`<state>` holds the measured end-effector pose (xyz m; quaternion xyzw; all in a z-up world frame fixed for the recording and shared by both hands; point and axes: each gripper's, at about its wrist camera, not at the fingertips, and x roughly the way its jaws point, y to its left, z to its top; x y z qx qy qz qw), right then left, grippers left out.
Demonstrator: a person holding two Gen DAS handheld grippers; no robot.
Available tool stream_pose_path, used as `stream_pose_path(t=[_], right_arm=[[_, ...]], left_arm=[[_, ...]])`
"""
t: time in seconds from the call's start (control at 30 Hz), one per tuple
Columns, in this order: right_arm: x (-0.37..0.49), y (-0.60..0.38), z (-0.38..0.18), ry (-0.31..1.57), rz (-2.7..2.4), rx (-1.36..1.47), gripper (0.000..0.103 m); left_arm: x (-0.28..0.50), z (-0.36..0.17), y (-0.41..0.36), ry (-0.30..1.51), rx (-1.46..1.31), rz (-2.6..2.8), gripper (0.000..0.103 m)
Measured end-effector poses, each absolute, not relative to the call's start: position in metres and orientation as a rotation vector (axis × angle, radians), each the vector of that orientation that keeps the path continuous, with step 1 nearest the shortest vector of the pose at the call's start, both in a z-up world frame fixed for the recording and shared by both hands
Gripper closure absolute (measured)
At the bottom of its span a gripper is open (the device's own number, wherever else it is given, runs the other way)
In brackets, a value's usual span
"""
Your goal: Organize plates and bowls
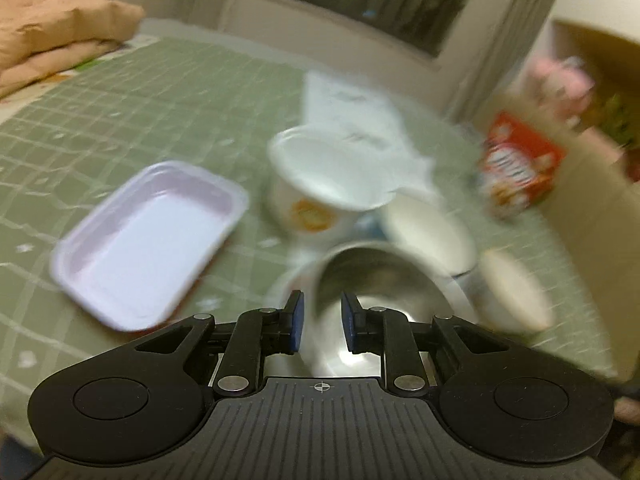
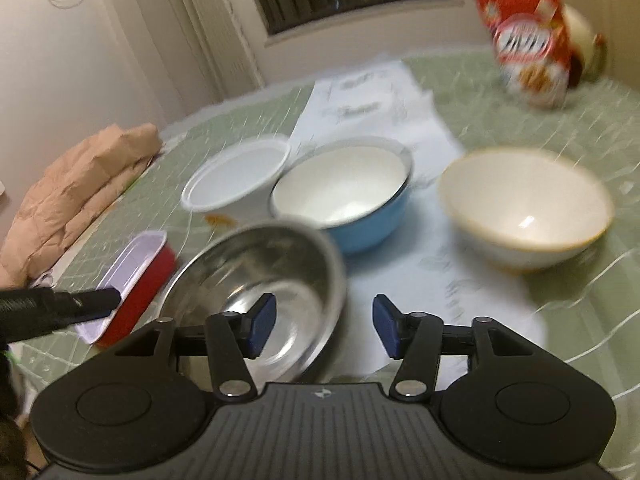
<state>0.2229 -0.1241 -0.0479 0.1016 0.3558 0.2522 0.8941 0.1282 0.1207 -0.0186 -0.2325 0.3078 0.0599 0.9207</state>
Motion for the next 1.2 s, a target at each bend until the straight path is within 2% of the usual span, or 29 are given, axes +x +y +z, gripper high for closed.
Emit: stream_pose_path(t=[0.07,0.2,0.3,0.53,0.63,0.7,0.77,1.13,1.2], right_arm=[[0.222,-0.140,-0.040,0.670,0.452,0.195,0.035],[0.240,-0.177,-0.031,0.618,0.381,0.186,0.034],[0.268,-0.209,-0.034,0.632,0.309,0.212,0.029],[0.359,-0.255,-0.060,0.736,0.229,0.174,0.029],[0.387,-0.264,-0.072,0.805,0.241,0.198,0.037],[0.397,-0.264,-0.080,0.840,0.244,0.203,0.055],[0.403,-0.261,-0.086,0.882,0.272,0.216,0.058],[0.418,-0.275,-0.103,1.184,0.249,0.293,0.058],[0.420,-0.285,-0.102,1.231,0.255,0.328,0.053]], left_arm=[[0.138,-0.012,0.107,0.601,-0.503,0.030,0.080],[0.183,-0.013,0.066,0.645,-0.519,-0.131,0.080],[0.224,-0.024,0.037,0.698,-0.506,-0.203,0.080],[0.303,-0.057,-0.003,0.819,-0.502,-0.231,0.080],[0.325,-0.064,-0.011,0.872,-0.502,-0.236,0.080],[0.335,-0.066,-0.016,0.891,-0.489,-0.230,0.080],[0.343,-0.070,-0.019,0.923,-0.484,-0.215,0.080],[0.371,-0.069,-0.030,1.146,-0.515,-0.144,0.079],[0.372,-0.066,-0.029,1.163,-0.541,-0.118,0.079]])
